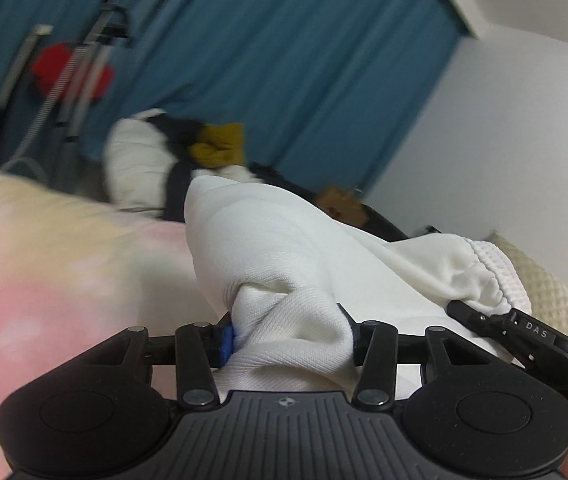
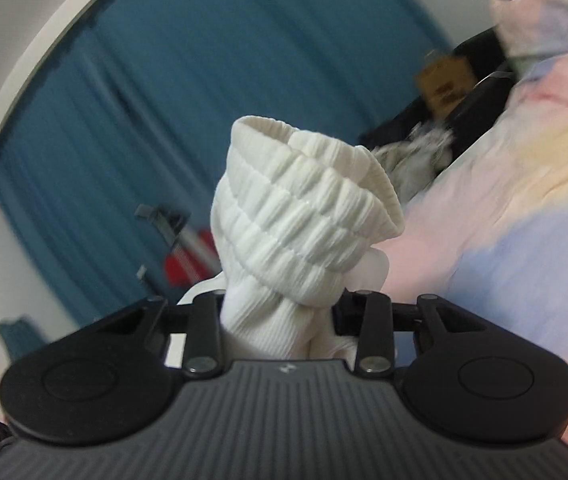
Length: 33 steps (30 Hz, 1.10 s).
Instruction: Fold clothes
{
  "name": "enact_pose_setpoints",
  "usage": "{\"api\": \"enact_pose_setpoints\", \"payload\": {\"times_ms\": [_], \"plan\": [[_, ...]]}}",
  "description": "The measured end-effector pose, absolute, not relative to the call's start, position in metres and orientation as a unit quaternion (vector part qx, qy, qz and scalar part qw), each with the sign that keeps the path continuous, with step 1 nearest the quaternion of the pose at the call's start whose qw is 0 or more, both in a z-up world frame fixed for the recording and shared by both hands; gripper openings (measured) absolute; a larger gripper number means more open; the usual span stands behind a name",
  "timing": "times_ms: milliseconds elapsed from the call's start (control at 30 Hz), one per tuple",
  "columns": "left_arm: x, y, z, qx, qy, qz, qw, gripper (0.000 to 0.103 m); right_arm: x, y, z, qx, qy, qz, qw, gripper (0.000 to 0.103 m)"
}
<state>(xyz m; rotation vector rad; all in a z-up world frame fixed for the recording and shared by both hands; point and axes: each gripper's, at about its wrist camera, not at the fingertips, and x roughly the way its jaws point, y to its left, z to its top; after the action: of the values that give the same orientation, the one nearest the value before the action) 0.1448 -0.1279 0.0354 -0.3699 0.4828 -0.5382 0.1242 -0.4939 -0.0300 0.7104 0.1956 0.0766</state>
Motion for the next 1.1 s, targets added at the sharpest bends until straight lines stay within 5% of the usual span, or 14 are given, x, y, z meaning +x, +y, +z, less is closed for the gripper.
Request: {"api": "enact_pose_setpoints", "payload": {"times_ms": [267,533,767,1100], "plan": [[0.258,-0.266,-0.020,-0.120,0.286,-0.329,0.892,0.048,0.148,-0.578,-0.098,0.387,0.088,-0.095,0.913,0.039],[0.293,-0.297,-0.119,-0.078,0.338,-0.322,0.881,0.058,0.175,-0.602,-0.192,0.458,0.207,-0.150,0.851,0.045],[0.290,-0.278,-0.099,-0.061,0.360,-0.322,0.874,0.062,0.157,-0.588,-0.179,0.441,0.226,-0.176,0.850,0.060],[0.168,-0.208,-0.003,-0.026,0.297,-0.293,0.908,0.080,0.086,-0.545,-0.107,0.338,0.204,-0.193,0.898,0.060]]}}
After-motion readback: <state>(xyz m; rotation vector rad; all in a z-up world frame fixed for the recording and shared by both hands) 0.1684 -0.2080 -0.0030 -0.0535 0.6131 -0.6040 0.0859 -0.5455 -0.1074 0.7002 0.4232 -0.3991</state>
